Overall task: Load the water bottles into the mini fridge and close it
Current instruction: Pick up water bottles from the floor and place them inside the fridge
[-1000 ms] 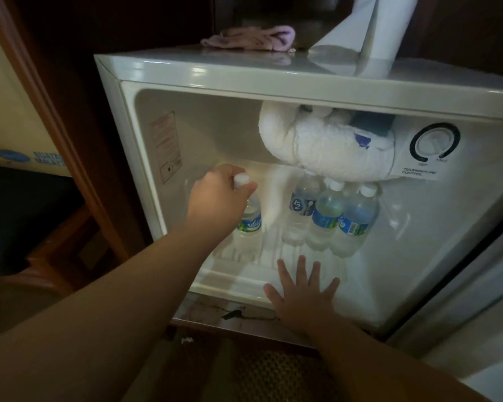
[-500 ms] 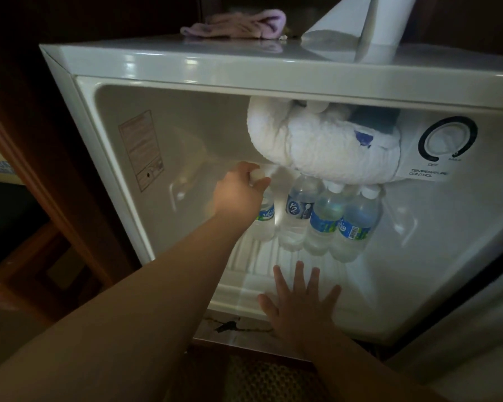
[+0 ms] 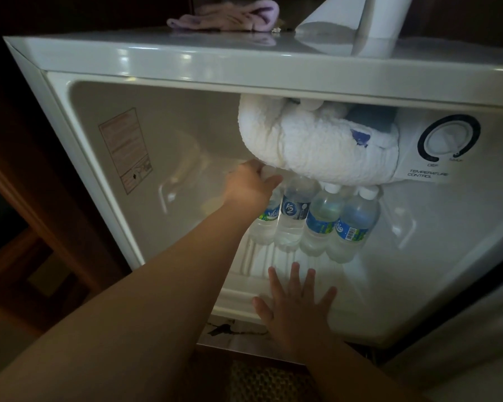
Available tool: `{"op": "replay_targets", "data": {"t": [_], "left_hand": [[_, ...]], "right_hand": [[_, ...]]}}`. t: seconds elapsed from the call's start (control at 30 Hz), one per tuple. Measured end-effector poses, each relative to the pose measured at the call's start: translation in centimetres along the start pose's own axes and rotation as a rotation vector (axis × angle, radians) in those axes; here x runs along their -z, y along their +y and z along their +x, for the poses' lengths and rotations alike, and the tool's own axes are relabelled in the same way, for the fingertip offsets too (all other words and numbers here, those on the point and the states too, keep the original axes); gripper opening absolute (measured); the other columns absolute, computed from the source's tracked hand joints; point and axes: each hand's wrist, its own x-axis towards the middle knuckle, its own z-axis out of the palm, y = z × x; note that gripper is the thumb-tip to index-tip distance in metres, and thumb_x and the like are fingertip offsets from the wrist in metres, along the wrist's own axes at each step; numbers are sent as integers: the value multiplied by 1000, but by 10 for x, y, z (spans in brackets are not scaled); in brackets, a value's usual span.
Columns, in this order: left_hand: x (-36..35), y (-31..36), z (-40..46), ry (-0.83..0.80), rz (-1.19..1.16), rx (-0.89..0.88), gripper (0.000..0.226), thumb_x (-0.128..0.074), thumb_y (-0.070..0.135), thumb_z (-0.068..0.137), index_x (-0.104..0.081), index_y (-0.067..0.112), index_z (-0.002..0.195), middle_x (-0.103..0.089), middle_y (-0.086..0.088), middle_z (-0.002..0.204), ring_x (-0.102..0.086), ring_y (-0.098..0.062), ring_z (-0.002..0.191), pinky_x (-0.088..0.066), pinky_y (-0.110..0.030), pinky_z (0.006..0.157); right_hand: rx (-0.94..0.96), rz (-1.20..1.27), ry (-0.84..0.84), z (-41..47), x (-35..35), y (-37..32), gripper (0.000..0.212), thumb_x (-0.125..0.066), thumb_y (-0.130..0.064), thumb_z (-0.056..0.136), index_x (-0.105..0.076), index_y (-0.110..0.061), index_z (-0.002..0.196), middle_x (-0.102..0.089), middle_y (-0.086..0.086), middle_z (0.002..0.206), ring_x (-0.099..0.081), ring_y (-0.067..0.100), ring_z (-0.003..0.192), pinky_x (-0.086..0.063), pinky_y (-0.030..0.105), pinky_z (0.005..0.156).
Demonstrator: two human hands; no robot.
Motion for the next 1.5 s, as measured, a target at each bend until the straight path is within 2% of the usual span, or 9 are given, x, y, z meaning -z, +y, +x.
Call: {"op": "replay_targets", "data": {"t": [0.17, 0.4, 0.7, 0.97, 1.03, 1.1, 1.17, 1.23, 1.5], "left_hand": [[1, -8, -5, -44, -49, -19, 49, -78, 50, 83, -70, 18, 119, -71, 4, 116, -66, -15, 107, -52, -33, 95], [6, -10, -14, -14, -77, -15, 58, -82, 52, 78, -68, 24, 126, -70, 8, 118, -64, -9, 101, -45, -21, 82], [37, -32, -50, -5, 73, -14, 72, -75, 51, 85, -51, 22, 147, -65, 0, 136, -62, -16, 120, -43, -24, 95], [120, -46, -134, -250, 152, 9, 36, -72, 38, 92, -66, 28, 126, -71, 10, 110, -69, -8, 98, -57, -27, 89], [154, -46, -171, -315, 140, 17, 28, -69, 39, 93, -68, 30, 120, -71, 11, 102, -68, -4, 92, -59, -27, 86], [191, -52, -209, -358, 126, 18, 22, -65, 41, 96, -69, 35, 117, -71, 12, 103, -68, -1, 94, -58, -26, 86], [229, -61, -244, -385, 80, 53, 18, -63, 40, 98, -69, 38, 115, -71, 14, 105, -68, 2, 96, -59, -26, 86], [265, -75, -279, -365, -3, 173, 15, -64, 35, 98, -71, 36, 111, -74, 10, 103, -71, -2, 93, -61, -31, 85], [355, -144, -421, 123, -114, 666, 20, -59, 35, 99, -75, 24, 97, -78, -2, 91, -75, -17, 83, -61, -44, 85]], "right_hand": [[9, 15, -20, -1, 0, 1, 76, -3, -78, 92, 17, -41, 155, 24, 13, 165, 23, 45, 149, 11, 79, 107], [0, 35, -35, -3, 1, 0, 78, -4, -79, 91, 16, -41, 156, 24, 12, 165, 23, 44, 149, 13, 78, 107], [-29, 34, -118, -2, 7, -3, 76, -4, -78, 91, 17, -44, 155, 23, 8, 166, 21, 41, 151, 10, 78, 109], [-98, 22, -256, 1, 20, -9, 76, -5, -82, 88, 24, -49, 151, 32, 2, 163, 24, 38, 150, 7, 78, 110], [-161, 0, -309, 4, 29, -22, 76, -11, -79, 91, 15, -46, 154, 21, 5, 167, 13, 42, 152, 3, 78, 109], [-171, -84, -231, -4, 45, -43, 66, -27, -70, 94, -23, -38, 151, -22, 14, 160, -22, 42, 145, -19, 72, 111], [66, -86, 108, -17, 53, -69, 36, -47, -50, 93, -56, -26, 119, -54, 8, 117, -51, 30, 109, -46, 49, 90], [429, 27, 340, -42, 56, -103, 11, -57, -35, 92, -62, -25, 94, -56, -1, 88, -53, 19, 82, -49, 38, 68], [1117, 64, -220, -125, 19, -229, 17, -41, -49, 99, -54, -39, 97, -54, -16, 75, -55, 3, 67, -42, 16, 61]]}}
